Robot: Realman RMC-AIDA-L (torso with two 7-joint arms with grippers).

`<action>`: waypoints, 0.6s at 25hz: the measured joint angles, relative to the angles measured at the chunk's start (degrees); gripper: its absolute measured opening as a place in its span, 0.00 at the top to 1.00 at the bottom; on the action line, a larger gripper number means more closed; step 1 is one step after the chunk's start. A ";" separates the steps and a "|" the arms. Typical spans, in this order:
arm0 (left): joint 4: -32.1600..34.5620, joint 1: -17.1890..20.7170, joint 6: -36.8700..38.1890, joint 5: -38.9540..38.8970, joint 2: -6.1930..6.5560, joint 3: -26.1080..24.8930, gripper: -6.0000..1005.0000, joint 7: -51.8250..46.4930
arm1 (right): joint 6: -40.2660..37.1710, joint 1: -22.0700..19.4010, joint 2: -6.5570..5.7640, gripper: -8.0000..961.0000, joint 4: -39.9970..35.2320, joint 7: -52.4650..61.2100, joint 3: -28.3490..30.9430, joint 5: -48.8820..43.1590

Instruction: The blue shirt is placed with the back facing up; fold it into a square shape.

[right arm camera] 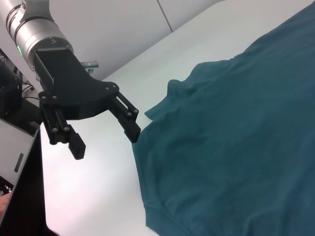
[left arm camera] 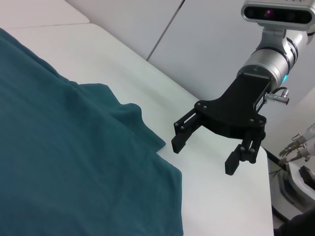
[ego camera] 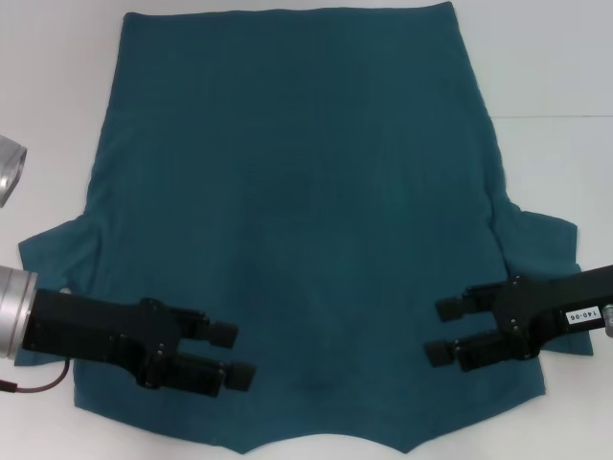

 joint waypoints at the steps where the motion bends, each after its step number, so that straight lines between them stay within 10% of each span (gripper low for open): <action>1: 0.00 -0.03 0.08 0.00 0.00 -0.03 0.22 -0.03 | 0.00 0.03 -0.01 0.08 0.00 -0.01 0.03 0.00; 15: 0.21 -0.08 0.05 -0.47 0.03 -0.88 0.22 -0.03 | 1.06 0.21 -0.05 0.08 -0.02 0.29 1.53 0.05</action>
